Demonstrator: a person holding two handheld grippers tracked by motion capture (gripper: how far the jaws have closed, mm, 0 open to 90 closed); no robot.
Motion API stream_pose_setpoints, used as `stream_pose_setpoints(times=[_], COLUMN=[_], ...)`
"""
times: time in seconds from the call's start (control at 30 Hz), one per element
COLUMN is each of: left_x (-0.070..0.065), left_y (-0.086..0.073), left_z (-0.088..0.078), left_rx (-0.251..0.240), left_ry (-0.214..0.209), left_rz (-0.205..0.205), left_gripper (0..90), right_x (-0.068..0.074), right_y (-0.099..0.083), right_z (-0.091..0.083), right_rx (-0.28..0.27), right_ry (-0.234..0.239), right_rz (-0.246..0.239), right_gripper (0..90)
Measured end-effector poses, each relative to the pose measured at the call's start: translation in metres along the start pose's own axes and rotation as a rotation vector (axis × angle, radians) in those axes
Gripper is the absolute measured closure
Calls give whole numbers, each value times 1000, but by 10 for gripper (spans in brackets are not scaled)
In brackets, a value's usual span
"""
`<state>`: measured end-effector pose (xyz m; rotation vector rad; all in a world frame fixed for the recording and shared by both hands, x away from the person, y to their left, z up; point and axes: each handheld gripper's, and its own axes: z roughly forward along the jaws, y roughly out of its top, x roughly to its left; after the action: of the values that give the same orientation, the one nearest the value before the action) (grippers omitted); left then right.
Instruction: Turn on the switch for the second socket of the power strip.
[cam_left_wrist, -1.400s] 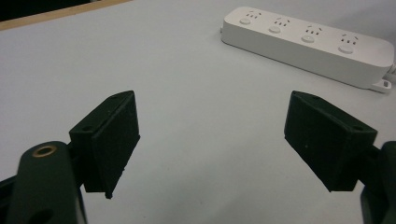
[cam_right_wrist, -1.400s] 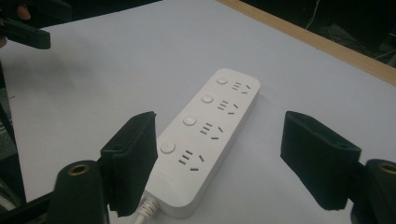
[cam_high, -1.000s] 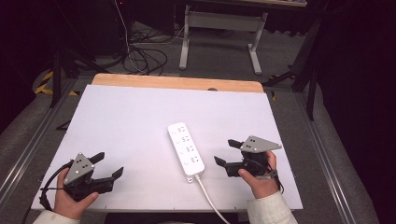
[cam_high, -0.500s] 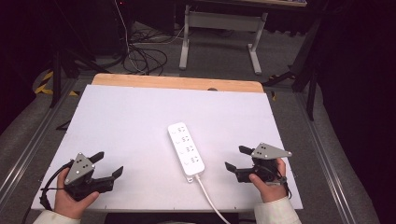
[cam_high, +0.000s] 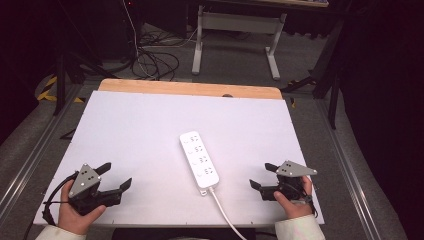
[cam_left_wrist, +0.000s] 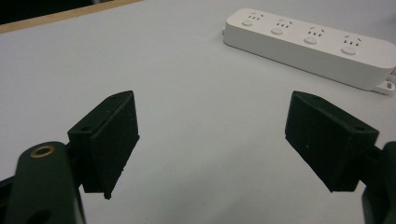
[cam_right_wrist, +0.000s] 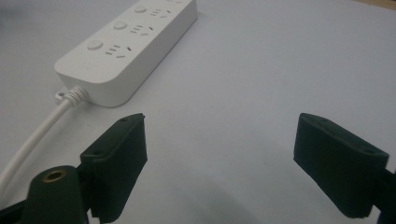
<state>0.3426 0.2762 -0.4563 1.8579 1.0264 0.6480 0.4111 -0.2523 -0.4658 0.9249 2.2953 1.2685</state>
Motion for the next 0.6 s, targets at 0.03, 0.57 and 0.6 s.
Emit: stream_pose_setpoints(times=[0.03, 0.57, 0.6], left_x=[0, 3, 3], left_y=[0, -2, -2], left_z=[0, 1, 1], left_rx=[-1, 4, 4], left_ry=[0, 10, 13], left_rz=[-3, -25, -23], left_gripper=[178, 177, 178], right_x=[-1, -7, -6], right_y=[-3, -20, -19], right_z=[0, 2, 2], right_rx=[3, 25, 25], right_ry=[-2, 9, 10], right_rz=[6, 62, 60], right_gripper=[177, 177, 177])
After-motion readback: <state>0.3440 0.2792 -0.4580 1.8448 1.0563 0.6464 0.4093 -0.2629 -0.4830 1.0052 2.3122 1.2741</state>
